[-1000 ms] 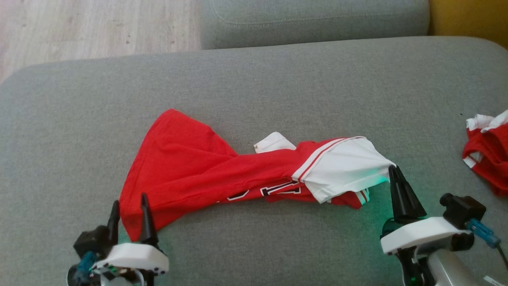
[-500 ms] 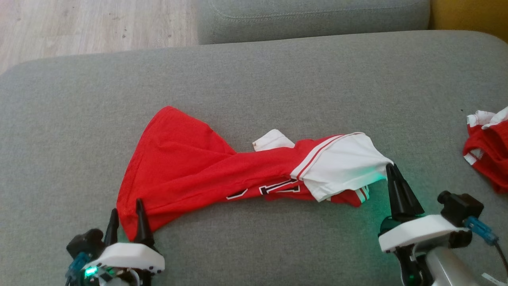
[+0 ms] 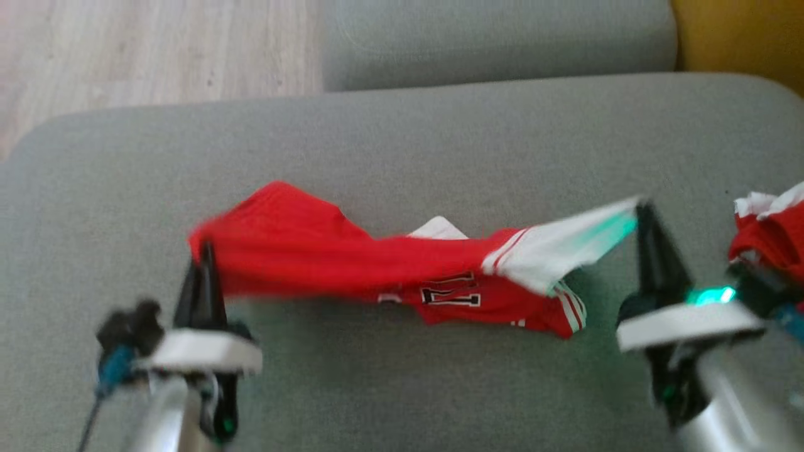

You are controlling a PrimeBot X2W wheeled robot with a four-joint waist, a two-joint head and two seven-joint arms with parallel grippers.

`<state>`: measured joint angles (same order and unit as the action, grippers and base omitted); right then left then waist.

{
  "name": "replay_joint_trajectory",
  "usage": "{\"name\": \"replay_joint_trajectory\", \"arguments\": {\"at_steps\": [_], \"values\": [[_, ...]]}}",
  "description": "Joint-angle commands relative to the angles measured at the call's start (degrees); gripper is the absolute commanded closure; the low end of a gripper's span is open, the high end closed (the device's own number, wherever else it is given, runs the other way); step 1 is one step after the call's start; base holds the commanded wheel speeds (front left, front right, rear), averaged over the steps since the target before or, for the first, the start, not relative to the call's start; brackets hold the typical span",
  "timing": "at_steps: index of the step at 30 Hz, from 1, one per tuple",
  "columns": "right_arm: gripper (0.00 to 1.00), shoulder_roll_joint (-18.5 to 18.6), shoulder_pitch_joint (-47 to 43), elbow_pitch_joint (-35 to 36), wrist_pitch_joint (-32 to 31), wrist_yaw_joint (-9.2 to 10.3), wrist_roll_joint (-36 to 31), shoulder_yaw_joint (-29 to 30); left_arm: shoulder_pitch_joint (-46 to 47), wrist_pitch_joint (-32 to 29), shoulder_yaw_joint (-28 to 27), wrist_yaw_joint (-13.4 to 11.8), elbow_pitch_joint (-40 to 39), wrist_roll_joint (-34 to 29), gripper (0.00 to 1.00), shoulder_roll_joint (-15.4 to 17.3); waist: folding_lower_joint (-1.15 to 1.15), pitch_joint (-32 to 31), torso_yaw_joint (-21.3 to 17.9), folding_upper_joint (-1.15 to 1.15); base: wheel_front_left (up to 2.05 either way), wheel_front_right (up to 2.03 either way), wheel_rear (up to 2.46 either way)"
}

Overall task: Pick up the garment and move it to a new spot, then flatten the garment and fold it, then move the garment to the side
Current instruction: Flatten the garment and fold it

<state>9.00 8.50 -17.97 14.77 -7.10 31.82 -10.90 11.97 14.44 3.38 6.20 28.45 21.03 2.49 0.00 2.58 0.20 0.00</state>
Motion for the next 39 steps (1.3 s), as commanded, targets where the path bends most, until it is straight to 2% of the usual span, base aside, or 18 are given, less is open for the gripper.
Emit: {"name": "replay_joint_trajectory", "arguments": {"at_steps": [1, 9, 14, 15, 18, 22, 26, 29, 33, 36, 39], "values": [[1.0, 1.7, 4.2, 3.2, 0.2, -0.39, 0.6, -0.7, 4.5, 0.6, -2.3, 0.5, -3.5, -0.9, 1.0, 1.2, 0.0, -1.3, 0.4, 0.0, 0.0, 0.0, 0.0], [1.0, 9.3, 15.8, 12.2, 0.2, -0.39, 8.5, 0.1, 17.3, -0.5, -0.1, 1.2, -16.1, -3.9, 1.0, 10.8, 0.0, -3.8, 0.3, 0.0, 0.0, 0.0, 0.0], [1.0, 13.7, 22.9, 18.0, -3.2, -0.39, 12.9, 2.1, 24.9, -8.0, 2.6, 1.3, -24.8, -1.9, 1.0, 16.5, 0.0, -4.2, 0.3, 0.0, 0.0, 0.0, 0.0], [1.0, 14.6, 25.5, 19.8, -5.7, -0.39, 13.7, 3.4, 27.5, -11.8, 3.4, 1.3, -27.3, -1.1, 1.0, 18.3, 0.0, -3.8, 0.3, 0.0, 0.0, 0.0, 0.0], [1.0, 15.1, 29.1, 20.6, -9.1, -0.39, 14.0, 4.6, 30.2, -17.3, 5.1, 1.3, -28.5, -0.5, 1.0, 20.1, 0.0, -2.6, 0.4, 0.0, 0.0, 0.0, 0.0], [1.0, 14.1, 34.0, 17.2, -12.0, -0.39, 13.9, 4.8, 32.7, -21.9, 6.1, 0.9, -26.3, 1.9, 1.0, 18.3, 0.0, 1.0, 0.3, 0.0, 0.0, 0.0, 0.0], [1.0, 13.0, 41.5, 10.9, -11.2, -0.39, 11.8, 3.0, 36.5, -21.2, 6.6, -0.3, -21.6, 1.8, 1.0, 16.3, 0.0, 6.2, -0.2, 0.0, 0.0, 0.0, 0.0], [1.0, 12.3, 48.9, 4.5, -8.4, -0.39, 9.6, 1.2, 41.0, -18.1, 7.1, -1.2, -16.3, 0.6, 1.0, 14.4, 0.0, 9.6, -0.5, 0.0, 0.0, 0.0, 0.0], [1.0, 11.8, 60.0, -3.8, -2.7, -0.39, 7.2, 0.8, 49.9, -10.0, 7.1, -2.7, -8.7, -2.1, 1.0, 12.4, 0.0, 13.1, -0.9, 0.0, 0.0, 0.0, 0.0], [1.0, 11.9, 67.2, -7.6, -0.4, -0.39, 5.7, 1.3, 56.4, -3.5, 6.5, -3.5, -4.4, -3.2, 1.0, 11.3, 0.0, 14.4, -1.2, 0.0, 0.0, 0.0, 0.0], [1.0, 12.2, 71.0, -9.5, 0.1, -0.39, 6.0, 1.9, 59.9, -0.6, 5.7, -3.7, -1.7, -3.3, 1.0, 10.4, 0.0, 14.9, -1.5, 0.0, 0.0, 0.0, 0.0]]}}
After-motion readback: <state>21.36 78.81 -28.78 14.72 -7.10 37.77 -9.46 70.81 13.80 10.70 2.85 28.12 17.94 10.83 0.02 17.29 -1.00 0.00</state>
